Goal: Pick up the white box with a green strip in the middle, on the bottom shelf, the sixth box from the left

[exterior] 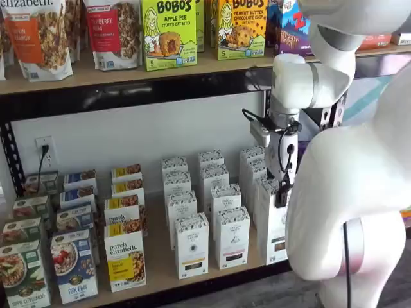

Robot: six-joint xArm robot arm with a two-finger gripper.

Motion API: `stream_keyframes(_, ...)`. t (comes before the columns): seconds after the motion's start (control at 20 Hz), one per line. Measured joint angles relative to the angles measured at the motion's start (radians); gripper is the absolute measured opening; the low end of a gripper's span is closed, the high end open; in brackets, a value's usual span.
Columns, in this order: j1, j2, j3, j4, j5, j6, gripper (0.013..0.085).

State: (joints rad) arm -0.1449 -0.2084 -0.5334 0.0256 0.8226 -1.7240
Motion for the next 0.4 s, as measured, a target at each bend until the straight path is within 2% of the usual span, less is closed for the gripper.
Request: stream_keyframes(0.4,0.019,-0.032,-0.019,0.016,0.061,0.009,0.049)
